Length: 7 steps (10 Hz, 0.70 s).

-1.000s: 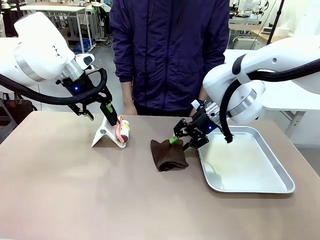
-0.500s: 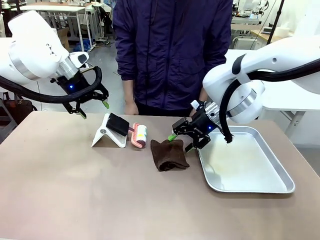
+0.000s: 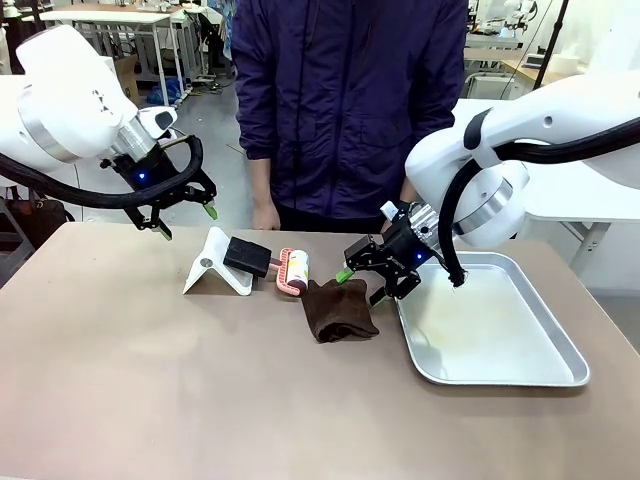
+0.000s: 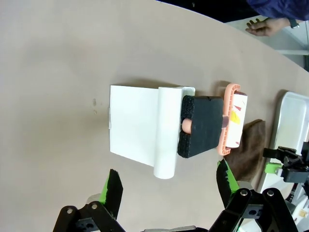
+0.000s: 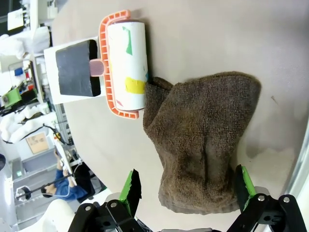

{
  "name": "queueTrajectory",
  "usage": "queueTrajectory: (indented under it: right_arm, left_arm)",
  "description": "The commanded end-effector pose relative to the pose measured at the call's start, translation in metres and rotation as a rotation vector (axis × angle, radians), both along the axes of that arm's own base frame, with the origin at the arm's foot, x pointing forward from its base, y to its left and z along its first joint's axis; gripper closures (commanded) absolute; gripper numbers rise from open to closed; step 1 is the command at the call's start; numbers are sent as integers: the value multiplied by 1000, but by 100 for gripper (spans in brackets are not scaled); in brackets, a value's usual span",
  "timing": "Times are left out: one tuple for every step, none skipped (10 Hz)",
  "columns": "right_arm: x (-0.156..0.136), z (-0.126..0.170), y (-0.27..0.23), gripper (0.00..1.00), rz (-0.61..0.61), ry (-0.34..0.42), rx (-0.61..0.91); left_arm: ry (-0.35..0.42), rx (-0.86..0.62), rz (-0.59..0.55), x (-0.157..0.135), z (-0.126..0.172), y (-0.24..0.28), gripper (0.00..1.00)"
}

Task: Clean the surface of the table.
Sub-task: Return the Lint Roller and towel to their original positions.

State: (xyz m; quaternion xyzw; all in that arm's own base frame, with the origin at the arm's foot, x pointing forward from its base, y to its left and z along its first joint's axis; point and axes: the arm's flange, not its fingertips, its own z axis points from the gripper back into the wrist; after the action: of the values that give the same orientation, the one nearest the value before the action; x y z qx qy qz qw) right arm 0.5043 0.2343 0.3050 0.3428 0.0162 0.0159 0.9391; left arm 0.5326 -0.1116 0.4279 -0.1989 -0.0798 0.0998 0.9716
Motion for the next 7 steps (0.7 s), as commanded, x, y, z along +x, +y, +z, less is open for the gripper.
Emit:
queueTrajectory:
  right_arm:
    - [-4,19,-10,0,20,-19,-32]
    - [-14,42,-29,0,48,-41,8]
    - [-27,71,-59,0,78,-37,88]
    - [-37,88,-87,0,64,-18,139]
    - [-45,97,-117,0,23,13,173]
    - [-52,100,-147,0,-8,76,245]
    - [-62,99,-179,0,-62,108,346]
  left_arm:
    - [8,-48,-17,-10,6,9,0]
    - [4,-123,-64,-27,14,21,0]
    - [-5,-261,-117,-53,22,46,0]
    - [-16,-392,-153,-76,20,75,0]
    - [2,-524,-235,-95,10,105,0]
    - [-8,-639,-287,-111,-1,134,0]
    - [-17,-770,-298,-121,-16,163,0]
